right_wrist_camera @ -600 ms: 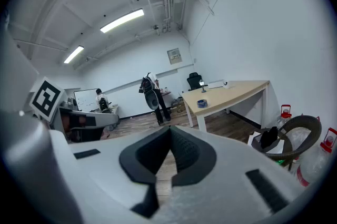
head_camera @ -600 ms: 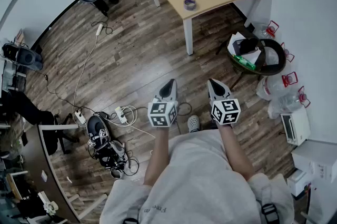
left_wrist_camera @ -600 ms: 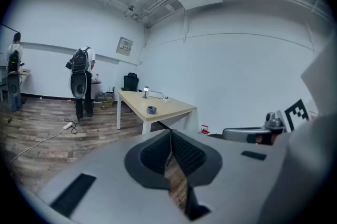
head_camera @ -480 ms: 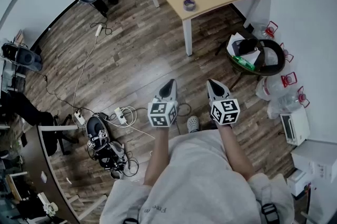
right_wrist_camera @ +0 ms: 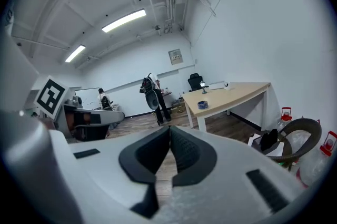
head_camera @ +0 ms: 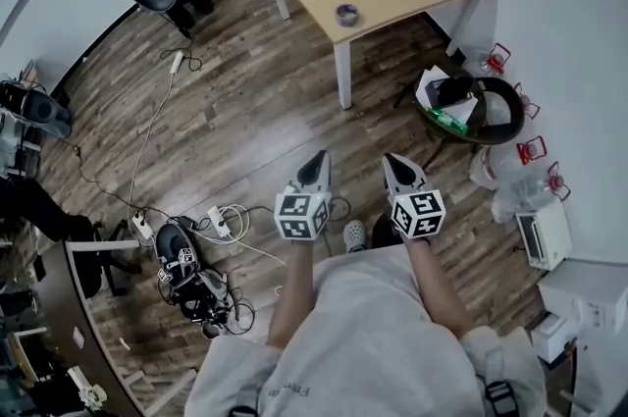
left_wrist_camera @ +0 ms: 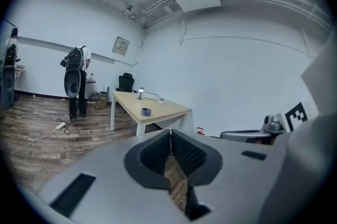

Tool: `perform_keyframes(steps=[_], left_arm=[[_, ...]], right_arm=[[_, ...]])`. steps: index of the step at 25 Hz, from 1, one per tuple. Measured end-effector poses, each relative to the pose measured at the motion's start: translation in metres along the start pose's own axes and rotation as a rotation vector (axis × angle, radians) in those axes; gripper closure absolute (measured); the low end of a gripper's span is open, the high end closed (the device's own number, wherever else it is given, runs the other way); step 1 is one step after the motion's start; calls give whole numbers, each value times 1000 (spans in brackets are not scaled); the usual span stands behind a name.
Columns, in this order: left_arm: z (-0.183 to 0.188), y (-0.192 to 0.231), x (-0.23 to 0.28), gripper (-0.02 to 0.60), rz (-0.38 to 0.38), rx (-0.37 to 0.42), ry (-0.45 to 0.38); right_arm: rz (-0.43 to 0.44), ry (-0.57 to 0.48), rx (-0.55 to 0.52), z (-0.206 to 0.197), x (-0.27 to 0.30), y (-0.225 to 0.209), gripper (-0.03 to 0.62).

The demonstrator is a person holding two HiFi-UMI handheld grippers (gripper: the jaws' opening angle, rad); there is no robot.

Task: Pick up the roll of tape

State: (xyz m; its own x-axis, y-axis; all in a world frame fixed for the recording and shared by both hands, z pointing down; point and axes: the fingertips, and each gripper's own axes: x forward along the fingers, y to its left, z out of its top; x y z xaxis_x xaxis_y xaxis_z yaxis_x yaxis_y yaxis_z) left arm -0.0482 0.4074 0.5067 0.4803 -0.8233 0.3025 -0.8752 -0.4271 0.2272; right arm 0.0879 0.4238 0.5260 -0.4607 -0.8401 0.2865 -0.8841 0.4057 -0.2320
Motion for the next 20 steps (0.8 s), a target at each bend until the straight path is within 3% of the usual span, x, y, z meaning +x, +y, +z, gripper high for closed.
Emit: perform_keyframes(steps=[2, 7, 10, 20], left_arm=[[-1, 2, 3, 571, 10, 5, 6], [-7, 3, 12, 558, 23, 12, 26], [-8, 8, 21, 491, 30, 17, 40], [16, 22, 75, 492, 34, 37, 53]], right_arm=[[13, 15, 0, -2, 2, 0, 546], [18, 30, 22, -9, 4, -8, 520], [25, 38, 41, -13, 13, -15, 516], [77, 47, 62, 9, 69, -40, 496]])
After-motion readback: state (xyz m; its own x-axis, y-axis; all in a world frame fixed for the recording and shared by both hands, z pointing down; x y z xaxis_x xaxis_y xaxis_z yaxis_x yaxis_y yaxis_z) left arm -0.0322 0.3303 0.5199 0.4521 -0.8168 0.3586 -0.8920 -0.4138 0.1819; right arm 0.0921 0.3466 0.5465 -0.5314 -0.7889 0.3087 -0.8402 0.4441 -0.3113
